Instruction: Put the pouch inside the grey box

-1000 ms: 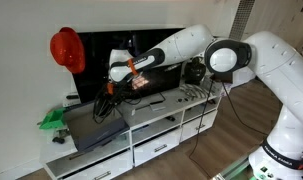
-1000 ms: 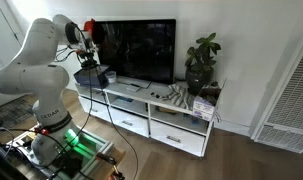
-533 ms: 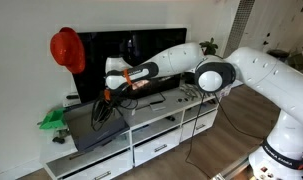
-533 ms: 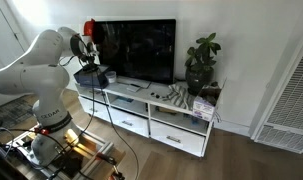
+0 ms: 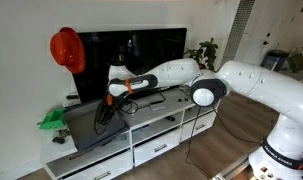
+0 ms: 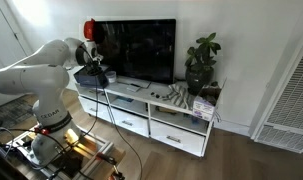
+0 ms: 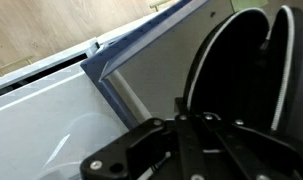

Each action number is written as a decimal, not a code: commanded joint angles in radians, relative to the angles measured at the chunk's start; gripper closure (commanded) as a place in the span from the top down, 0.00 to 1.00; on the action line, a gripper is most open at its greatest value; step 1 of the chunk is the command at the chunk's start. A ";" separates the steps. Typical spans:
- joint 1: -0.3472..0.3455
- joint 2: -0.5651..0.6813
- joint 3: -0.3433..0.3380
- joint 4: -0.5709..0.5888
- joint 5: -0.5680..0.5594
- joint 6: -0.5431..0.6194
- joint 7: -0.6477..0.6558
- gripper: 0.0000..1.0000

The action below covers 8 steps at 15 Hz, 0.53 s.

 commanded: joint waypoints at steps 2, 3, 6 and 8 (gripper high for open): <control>0.001 0.091 0.005 0.141 -0.004 -0.056 -0.001 0.01; 0.002 0.103 0.004 0.157 -0.005 -0.066 0.000 0.01; 0.000 0.132 0.003 0.206 -0.006 -0.086 -0.004 0.30; 0.003 0.145 0.002 0.238 -0.007 -0.083 -0.008 0.37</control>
